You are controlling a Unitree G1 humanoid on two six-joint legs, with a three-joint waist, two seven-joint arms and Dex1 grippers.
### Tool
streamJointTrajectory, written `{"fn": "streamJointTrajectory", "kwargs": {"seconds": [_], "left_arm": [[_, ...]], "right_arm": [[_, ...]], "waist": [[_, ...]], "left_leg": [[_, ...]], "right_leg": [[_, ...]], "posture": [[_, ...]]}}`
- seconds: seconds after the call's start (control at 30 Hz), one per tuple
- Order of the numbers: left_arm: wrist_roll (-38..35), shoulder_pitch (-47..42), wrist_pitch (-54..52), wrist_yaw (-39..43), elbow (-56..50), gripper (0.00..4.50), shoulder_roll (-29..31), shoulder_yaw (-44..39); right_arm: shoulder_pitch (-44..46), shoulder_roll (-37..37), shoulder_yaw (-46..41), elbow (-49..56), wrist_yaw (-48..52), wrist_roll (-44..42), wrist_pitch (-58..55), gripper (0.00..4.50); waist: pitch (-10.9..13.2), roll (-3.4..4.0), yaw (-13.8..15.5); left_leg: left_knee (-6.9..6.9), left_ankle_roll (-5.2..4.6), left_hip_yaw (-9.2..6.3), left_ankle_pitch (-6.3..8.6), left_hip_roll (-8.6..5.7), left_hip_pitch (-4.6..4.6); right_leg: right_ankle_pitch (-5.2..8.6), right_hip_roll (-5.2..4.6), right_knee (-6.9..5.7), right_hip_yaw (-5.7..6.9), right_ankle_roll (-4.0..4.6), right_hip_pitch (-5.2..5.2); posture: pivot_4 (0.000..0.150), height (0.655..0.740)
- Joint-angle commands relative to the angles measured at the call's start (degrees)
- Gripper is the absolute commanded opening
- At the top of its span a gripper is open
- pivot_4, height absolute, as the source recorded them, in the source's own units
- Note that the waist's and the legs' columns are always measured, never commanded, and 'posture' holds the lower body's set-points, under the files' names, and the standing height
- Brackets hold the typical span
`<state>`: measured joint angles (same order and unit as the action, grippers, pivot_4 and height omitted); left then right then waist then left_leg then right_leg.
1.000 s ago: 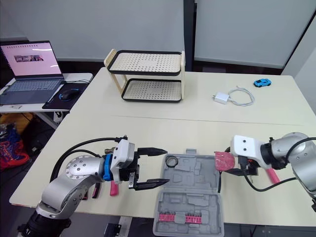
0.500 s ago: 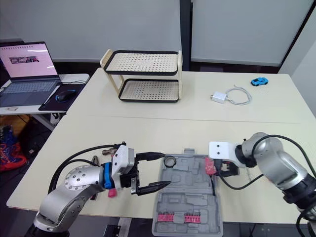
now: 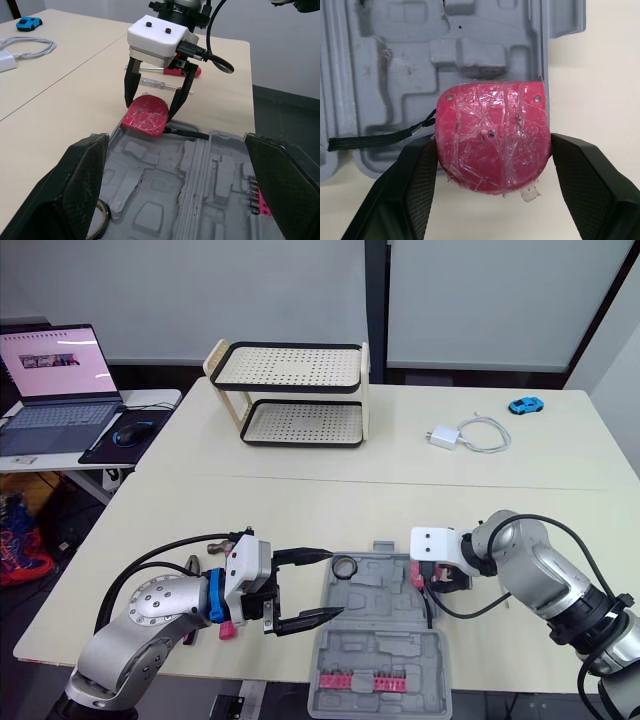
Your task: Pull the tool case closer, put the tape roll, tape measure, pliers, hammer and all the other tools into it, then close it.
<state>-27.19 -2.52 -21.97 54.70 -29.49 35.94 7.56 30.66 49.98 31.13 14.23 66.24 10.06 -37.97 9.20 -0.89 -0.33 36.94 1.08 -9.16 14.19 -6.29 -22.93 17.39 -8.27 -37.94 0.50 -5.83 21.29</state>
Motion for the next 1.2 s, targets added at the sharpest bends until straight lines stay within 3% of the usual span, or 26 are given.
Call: {"fn": "streamJointTrajectory", "kwargs": {"seconds": [0.03, 0.8, 0.83, 0.9, 1.2], "left_arm": [[-0.63, -0.15, 0.95, 0.66, -1.39, 4.5, 0.59, -0.77], [-0.42, -0.84, 0.89, 1.44, -0.08, 4.5, 1.02, -1.08], [-0.45, -0.81, 0.95, 1.52, -0.03, 4.5, 1.06, -1.1], [-0.42, -0.8, 1.15, 1.77, 0.23, 4.5, 1.17, -1.1], [-0.27, -1.51, 1.07, 2.35, 0.37, 4.5, 0.98, -0.39]], "right_arm": [[0.4, -0.93, -0.1, 0.97, -0.23, 0.92, 0.1, 3.21], [-1.53, -3.69, 0.86, -0.16, -2.64, 3.26, 0.3, 3.21], [-1.58, -3.77, 0.83, -0.13, -2.74, 3.23, 0.32, 3.94], [-1.5, -4.0, 0.64, 0.04, -3.22, 3.49, 0.32, 4.47], [-1.12, -1.6, -2.73, 7.16, 0.03, 0.24, -3.45, 4.47]], "waist": [[0.0, 0.0, -0.02], [0.0, 0.0, 0.0], [0.0, 0.0, 0.0], [0.0, 0.0, -0.01], [0.01, 0.01, 0.02]], "left_leg": [[0.0, 0.0, 0.0, 0.0, 0.0, 0.0], [0.0, 0.02, -0.03, 0.01, 0.0, 0.01], [0.0, 0.02, -0.02, 0.01, 0.0, 0.0], [0.0, 0.03, -0.02, 0.01, 0.0, 0.0], [0.0, 0.03, -0.02, 0.01, 0.0, -0.01]], "right_leg": [[0.0, 0.0, 0.0, 0.0, 0.0, 0.01], [0.0, 0.02, -0.01, 0.0, 0.0, 0.01], [0.0, 0.02, -0.01, 0.0, 0.0, 0.01], [0.0, 0.02, -0.01, -0.01, 0.0, 0.01], [0.0, 0.02, 0.0, -0.01, 0.0, 0.02]], "posture": [[0.15, 0.74], [0.15, 0.74], [0.15, 0.74], [0.15, 0.74], [0.15, 0.74]]}}
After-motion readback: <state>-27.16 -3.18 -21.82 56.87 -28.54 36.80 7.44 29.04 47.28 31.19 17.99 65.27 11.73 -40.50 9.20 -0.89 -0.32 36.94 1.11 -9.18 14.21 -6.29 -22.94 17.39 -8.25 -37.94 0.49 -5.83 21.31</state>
